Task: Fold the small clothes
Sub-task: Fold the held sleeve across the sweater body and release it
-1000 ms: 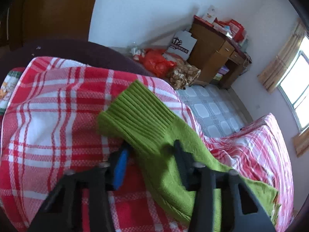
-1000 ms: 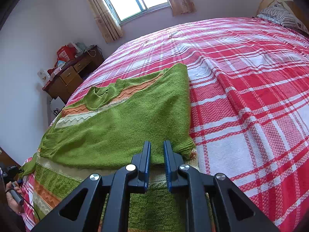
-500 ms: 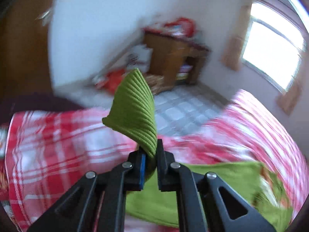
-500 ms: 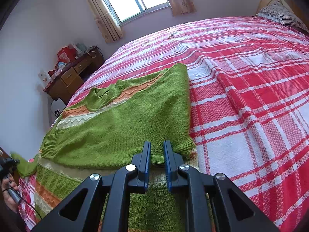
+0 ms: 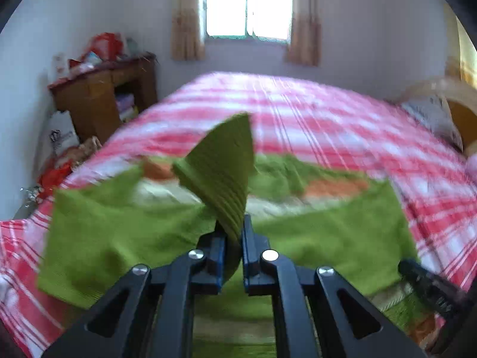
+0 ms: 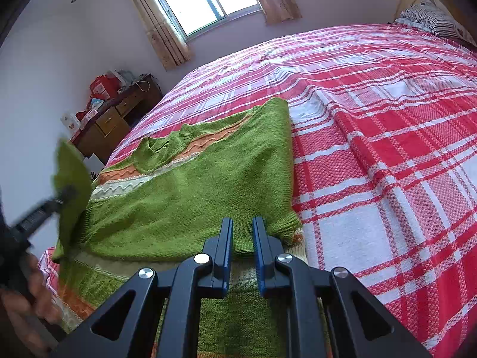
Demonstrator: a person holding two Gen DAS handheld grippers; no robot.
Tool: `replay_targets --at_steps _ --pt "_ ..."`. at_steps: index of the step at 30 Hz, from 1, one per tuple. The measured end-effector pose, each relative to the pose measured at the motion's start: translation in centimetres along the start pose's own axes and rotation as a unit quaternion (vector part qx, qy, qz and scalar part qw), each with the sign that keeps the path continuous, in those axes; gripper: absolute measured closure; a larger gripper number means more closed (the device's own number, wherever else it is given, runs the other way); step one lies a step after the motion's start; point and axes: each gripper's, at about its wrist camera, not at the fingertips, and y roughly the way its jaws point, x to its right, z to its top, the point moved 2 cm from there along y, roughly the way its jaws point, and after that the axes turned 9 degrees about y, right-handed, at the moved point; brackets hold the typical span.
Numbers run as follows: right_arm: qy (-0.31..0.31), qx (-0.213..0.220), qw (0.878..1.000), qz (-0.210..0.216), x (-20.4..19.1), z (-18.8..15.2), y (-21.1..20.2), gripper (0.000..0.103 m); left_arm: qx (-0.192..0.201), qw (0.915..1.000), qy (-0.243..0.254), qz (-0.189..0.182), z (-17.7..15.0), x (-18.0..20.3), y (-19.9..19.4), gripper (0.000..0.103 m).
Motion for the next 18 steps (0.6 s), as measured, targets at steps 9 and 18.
replay_targets --at_steps 9,18 --pt "0.009 0.000 1.000 0.010 0.3 0.0 0.0 0.089 -0.063 0.9972 0.009 -0.039 -1.3 1.0 1.7 0.087" --pt "0.038 -0.010 0.999 0.029 1.1 0.4 0.2 0.089 -0.028 0.9968 -0.071 0.023 -7.4 -6.3 -4.9 0.026"
